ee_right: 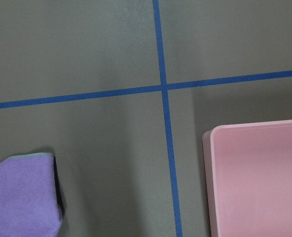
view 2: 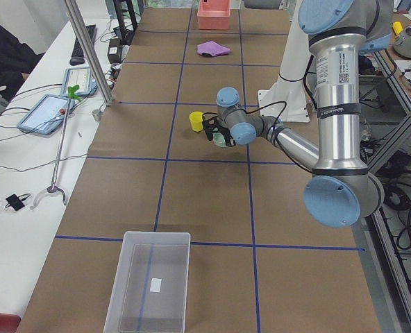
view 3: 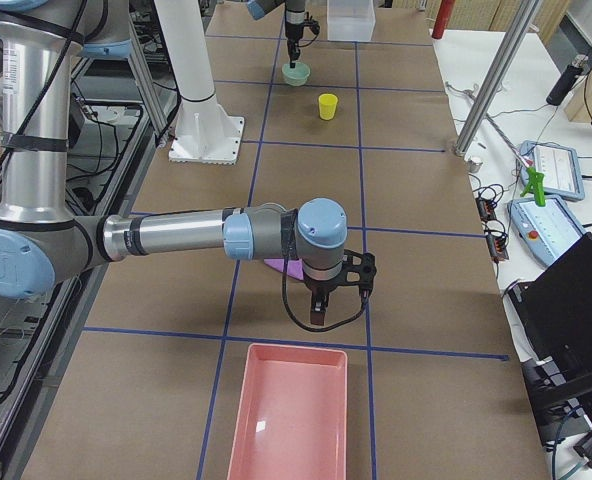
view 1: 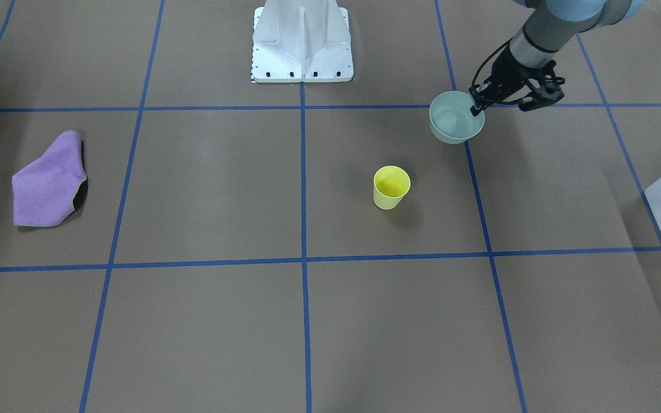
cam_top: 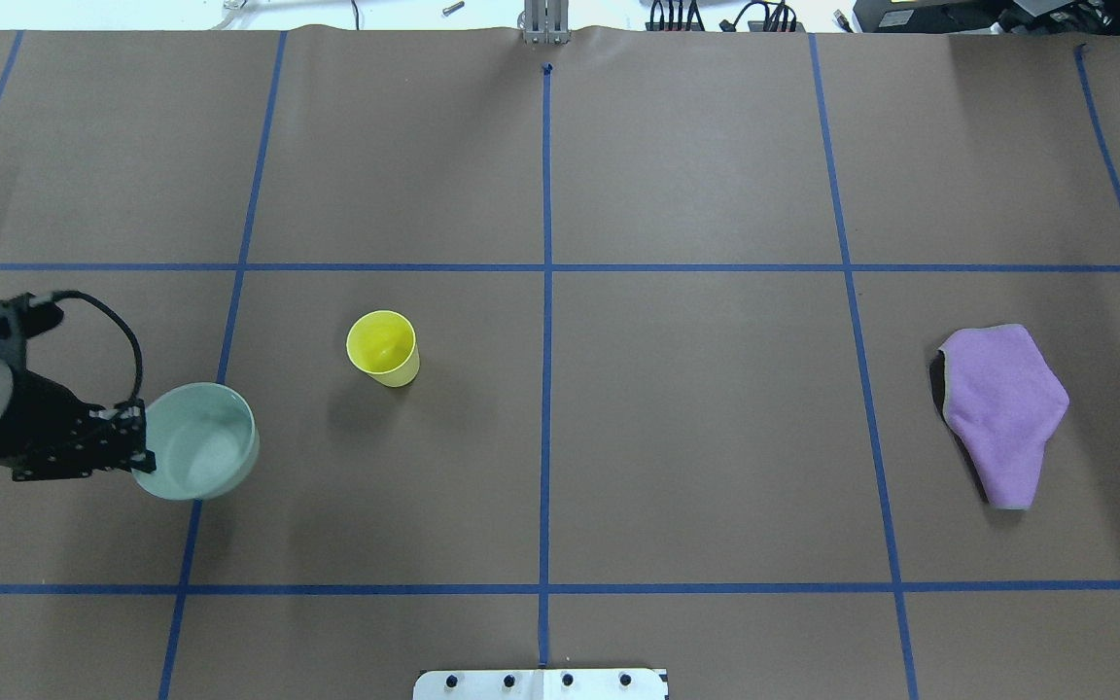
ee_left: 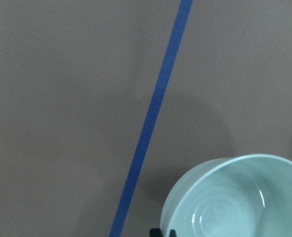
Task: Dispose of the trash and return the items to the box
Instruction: 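Lift the green bowl with the left gripper and carry it off the table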
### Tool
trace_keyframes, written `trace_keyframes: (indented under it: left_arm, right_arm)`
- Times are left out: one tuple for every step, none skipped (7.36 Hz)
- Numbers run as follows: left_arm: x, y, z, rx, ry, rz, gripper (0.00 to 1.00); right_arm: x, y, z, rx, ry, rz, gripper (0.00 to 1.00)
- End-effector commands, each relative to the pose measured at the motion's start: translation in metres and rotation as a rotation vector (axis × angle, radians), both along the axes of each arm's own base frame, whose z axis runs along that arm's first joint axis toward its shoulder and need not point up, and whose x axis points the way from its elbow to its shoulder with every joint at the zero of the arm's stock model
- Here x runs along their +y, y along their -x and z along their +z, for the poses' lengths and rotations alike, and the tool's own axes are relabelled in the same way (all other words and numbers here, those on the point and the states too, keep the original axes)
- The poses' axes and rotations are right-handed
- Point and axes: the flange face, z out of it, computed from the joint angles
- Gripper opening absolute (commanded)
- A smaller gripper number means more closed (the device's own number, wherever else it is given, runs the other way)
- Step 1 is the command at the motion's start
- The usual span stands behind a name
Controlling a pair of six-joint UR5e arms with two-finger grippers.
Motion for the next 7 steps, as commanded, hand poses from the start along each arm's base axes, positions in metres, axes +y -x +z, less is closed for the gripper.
trace_keyframes:
  left_arm:
    - [-0.056, 0.104, 0.016, 0.082, 0.131, -0.146, 0.00]
    - [-0.085, 0.168, 0.049, 0.098, 0.212, -0.275, 0.00]
    - [-0.100, 0.223, 0.088, 0.083, 0.282, -0.404, 0.00]
    - [-0.108, 0.264, 0.131, 0.058, 0.355, -0.508, 0.00]
    - [-0.109, 0.312, 0.166, 0.051, 0.394, -0.603, 0.00]
    - [-0.103, 0.347, 0.205, 0.014, 0.312, -0.584, 0.00]
    - [-0.089, 0.387, 0.259, -0.036, 0.202, -0.533, 0.00]
  right_arm:
    - [0.000, 0.001, 0.001, 0.001, 0.002, -0.001, 1.00]
    - [0.000, 0.001, 0.001, 0.001, 0.002, -0.002, 1.00]
    - [0.000, 0.002, 0.001, -0.001, 0.006, -0.001, 1.00]
    - [-0.002, 0.003, -0.002, 0.000, 0.010, 0.007, 1.00]
    - [-0.006, 0.004, -0.006, -0.001, 0.004, 0.008, 1.00]
    - [-0.007, 0.004, -0.008, -0.001, 0.001, 0.010, 1.00]
    - [-0.007, 0.006, -0.016, -0.002, -0.005, 0.016, 1.00]
